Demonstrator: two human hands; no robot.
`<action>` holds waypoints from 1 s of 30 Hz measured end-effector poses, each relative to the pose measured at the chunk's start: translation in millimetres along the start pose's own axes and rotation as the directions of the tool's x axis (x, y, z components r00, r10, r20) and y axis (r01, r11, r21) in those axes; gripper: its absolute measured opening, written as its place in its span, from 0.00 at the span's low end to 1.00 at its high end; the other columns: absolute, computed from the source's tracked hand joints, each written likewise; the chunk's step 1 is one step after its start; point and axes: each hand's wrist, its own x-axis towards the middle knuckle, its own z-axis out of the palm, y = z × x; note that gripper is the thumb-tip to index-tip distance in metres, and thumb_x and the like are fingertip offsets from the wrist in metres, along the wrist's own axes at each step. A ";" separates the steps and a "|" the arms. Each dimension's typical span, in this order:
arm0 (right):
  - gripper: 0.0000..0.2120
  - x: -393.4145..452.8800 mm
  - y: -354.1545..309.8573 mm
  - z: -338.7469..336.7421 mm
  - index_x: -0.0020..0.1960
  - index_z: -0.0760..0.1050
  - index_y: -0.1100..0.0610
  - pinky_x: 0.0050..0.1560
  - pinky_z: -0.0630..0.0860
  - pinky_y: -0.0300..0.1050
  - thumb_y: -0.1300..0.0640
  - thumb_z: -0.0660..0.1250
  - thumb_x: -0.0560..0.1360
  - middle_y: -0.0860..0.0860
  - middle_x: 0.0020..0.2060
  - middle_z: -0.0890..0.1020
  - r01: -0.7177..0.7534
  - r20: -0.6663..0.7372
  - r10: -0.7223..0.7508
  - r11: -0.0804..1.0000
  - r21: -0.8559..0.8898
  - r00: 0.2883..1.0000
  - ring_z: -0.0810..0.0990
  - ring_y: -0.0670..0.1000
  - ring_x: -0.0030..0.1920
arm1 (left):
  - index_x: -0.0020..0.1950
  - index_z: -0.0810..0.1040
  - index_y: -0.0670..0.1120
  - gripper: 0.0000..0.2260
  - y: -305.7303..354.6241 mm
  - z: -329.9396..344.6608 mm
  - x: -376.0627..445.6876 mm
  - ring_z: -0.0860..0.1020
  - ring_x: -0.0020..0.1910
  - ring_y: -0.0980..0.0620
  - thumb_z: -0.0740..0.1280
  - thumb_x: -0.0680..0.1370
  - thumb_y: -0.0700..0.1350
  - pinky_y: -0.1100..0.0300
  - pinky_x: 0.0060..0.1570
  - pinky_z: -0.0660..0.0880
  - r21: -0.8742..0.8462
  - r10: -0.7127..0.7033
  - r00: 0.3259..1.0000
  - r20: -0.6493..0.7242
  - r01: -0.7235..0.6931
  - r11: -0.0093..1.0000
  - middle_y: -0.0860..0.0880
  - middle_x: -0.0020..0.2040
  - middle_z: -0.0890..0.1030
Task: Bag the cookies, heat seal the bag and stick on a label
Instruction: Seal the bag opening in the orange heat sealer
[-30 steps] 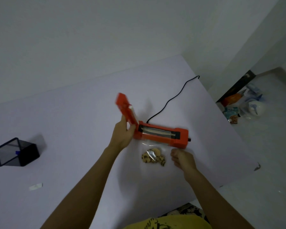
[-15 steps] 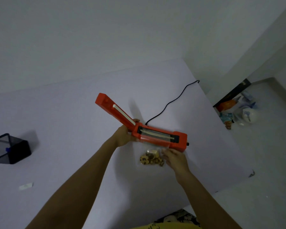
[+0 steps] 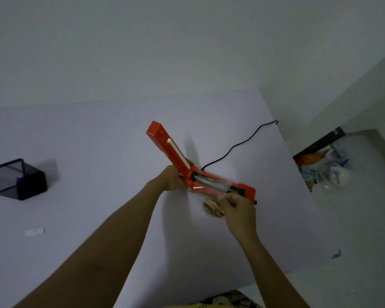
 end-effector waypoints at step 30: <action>0.10 2.5 -9.3 -5.0 0.37 0.79 0.58 0.43 0.80 0.50 0.63 0.65 0.76 0.56 0.37 0.83 -0.204 0.258 0.131 0.938 0.279 0.957 0.82 0.55 0.40 | 0.66 0.73 0.48 0.24 -2.3 15.5 -110.0 0.75 0.62 0.52 0.65 0.69 0.42 0.57 0.58 0.76 -0.451 -0.208 0.977 0.049 0.207 0.868 0.51 0.63 0.76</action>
